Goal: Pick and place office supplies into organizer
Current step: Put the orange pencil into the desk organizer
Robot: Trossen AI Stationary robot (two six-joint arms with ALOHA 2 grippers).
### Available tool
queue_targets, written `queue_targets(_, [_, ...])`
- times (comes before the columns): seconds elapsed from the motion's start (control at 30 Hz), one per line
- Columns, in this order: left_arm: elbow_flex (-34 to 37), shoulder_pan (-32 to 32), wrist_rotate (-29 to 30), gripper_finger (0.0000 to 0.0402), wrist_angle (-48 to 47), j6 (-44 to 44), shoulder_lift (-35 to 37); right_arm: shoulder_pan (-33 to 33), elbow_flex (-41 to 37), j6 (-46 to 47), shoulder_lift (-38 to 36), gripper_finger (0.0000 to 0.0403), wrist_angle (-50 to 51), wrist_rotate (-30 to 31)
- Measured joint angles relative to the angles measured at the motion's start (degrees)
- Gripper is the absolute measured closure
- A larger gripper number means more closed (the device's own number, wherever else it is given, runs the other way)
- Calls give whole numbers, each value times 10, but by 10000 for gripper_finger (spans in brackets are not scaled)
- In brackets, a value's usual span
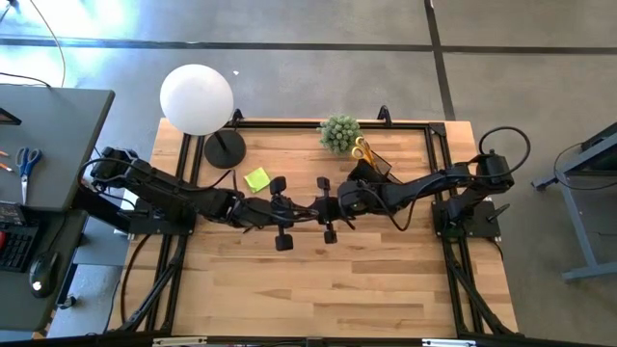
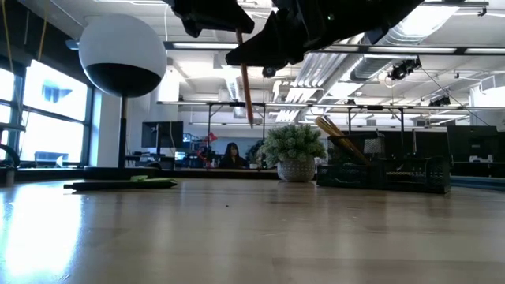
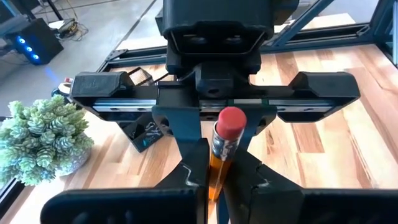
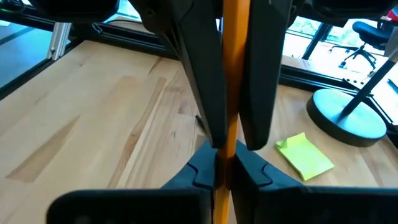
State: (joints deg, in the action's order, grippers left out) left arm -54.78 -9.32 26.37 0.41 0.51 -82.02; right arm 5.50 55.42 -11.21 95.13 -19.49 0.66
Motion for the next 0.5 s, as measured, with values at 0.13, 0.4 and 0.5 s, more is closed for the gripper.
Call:
queue_targets(0.13, [0,0,2,370,0,8,0,0,0,2,0,394,-1,23])
queue_targets(0.4, [-7,0,28,262,-19,31,7,-31,0,15,-25,394,36,32])
queue_targets(0.5, [-19,1,44,224,-51,49,17,-55,0,11,-43,394,58,30])
